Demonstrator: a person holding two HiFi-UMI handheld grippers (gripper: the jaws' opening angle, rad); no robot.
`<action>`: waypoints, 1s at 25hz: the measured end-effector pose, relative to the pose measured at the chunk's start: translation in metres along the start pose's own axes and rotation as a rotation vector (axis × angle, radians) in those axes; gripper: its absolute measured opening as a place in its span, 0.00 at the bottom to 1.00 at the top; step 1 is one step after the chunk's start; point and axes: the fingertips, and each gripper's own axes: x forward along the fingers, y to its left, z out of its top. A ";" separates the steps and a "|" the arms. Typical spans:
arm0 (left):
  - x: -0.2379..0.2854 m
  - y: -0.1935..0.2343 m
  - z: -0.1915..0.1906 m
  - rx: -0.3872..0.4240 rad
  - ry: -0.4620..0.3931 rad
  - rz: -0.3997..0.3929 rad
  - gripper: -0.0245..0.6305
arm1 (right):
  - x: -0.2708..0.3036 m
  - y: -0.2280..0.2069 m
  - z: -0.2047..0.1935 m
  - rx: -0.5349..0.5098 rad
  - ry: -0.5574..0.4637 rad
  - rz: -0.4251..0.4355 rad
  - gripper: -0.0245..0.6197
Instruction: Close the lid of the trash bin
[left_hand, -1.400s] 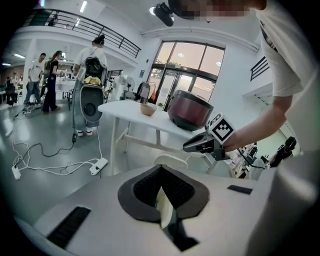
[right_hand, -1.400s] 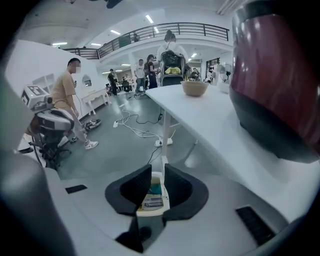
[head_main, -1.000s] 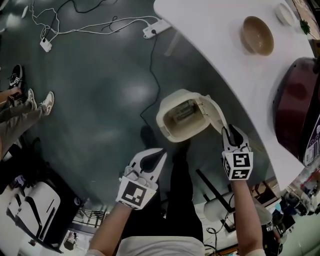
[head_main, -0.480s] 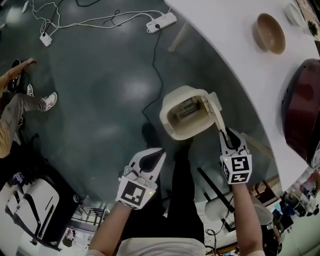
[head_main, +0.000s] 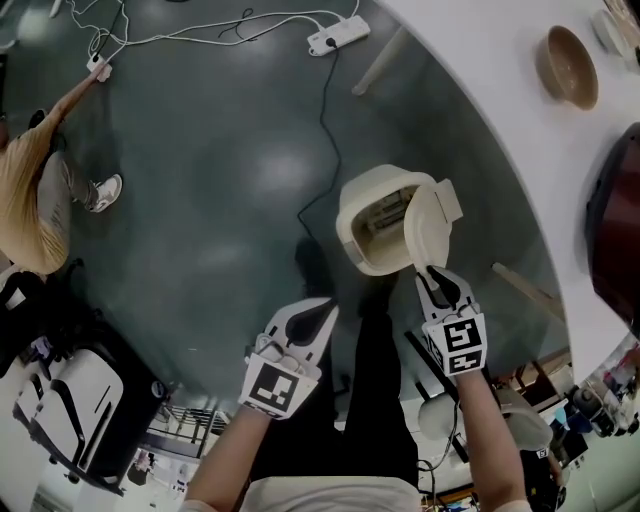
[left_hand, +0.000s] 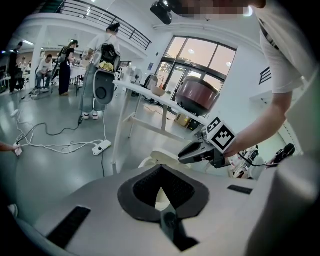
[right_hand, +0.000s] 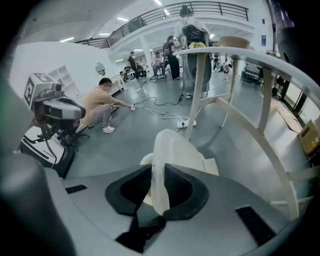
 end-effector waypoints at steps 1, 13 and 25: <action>-0.001 0.001 -0.002 -0.004 0.002 0.002 0.06 | 0.005 0.005 -0.002 0.002 0.007 0.014 0.18; -0.009 0.023 -0.036 -0.043 0.024 0.034 0.06 | 0.070 0.049 -0.035 0.007 0.081 0.105 0.16; -0.008 0.042 -0.065 -0.075 0.043 0.050 0.06 | 0.141 0.062 -0.073 0.002 0.162 0.115 0.11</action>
